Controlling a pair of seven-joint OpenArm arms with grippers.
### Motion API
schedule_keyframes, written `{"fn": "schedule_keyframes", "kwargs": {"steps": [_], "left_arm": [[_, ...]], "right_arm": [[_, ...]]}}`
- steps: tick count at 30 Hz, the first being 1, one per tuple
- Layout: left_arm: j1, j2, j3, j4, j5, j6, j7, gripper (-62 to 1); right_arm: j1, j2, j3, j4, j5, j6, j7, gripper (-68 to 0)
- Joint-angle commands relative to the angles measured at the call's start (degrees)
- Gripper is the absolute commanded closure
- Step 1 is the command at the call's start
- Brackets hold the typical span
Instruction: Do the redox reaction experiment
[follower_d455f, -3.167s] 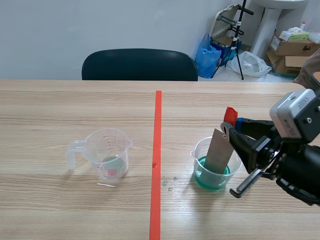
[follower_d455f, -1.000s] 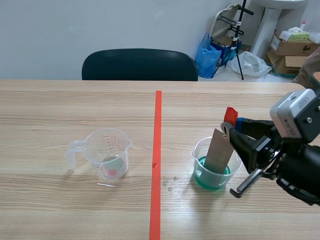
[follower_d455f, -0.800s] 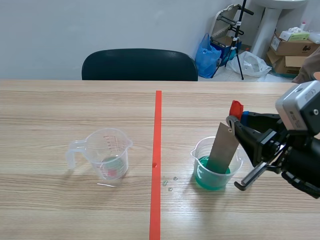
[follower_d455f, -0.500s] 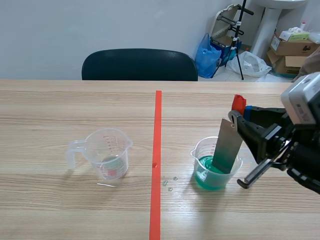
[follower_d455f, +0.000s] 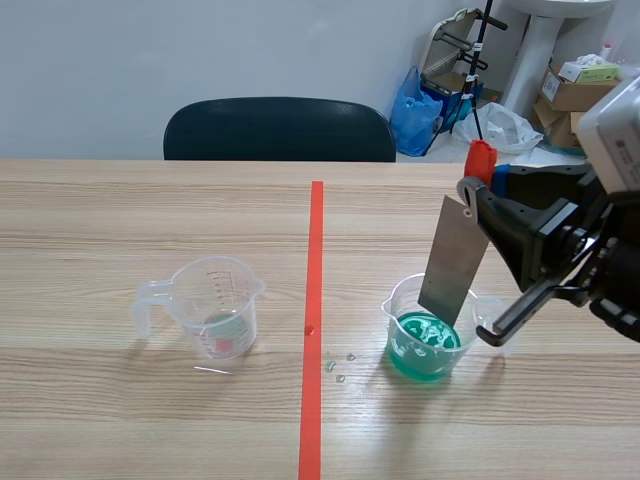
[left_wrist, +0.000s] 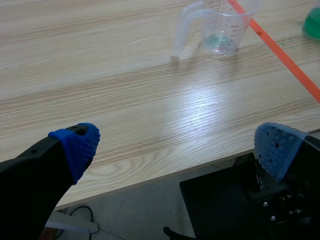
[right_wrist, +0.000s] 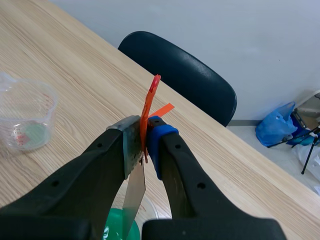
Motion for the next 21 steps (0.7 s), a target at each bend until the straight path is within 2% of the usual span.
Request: {"fn": "schedule_keyframes", "kwargs": {"steps": [1,7,17,21], "left_arm": [[0.07,0.57,-0.68,0.66,-0.17,-0.13,-1.01,-62.3],[0.07,0.57,-0.68,0.68,-0.17,-0.13,-1.01,-62.3],[0.07,0.57,-0.68,0.68,-0.17,-0.13,-1.01,-62.3],[0.07,0.57,-0.68,0.68,-0.17,-0.13,-1.01,-62.3]], "right_arm": [[0.35,0.44,1.22,1.73,0.7,-0.04,0.11,-1.3],[0.2,0.44,1.9,4.42,2.99,-0.04,-3.69,-1.3],[-3.69,0.44,5.33,10.93,3.26,-0.04,-4.28,-1.3],[-4.72,0.44,6.51,13.33,3.26,-0.04,-6.05,-1.3]]}}
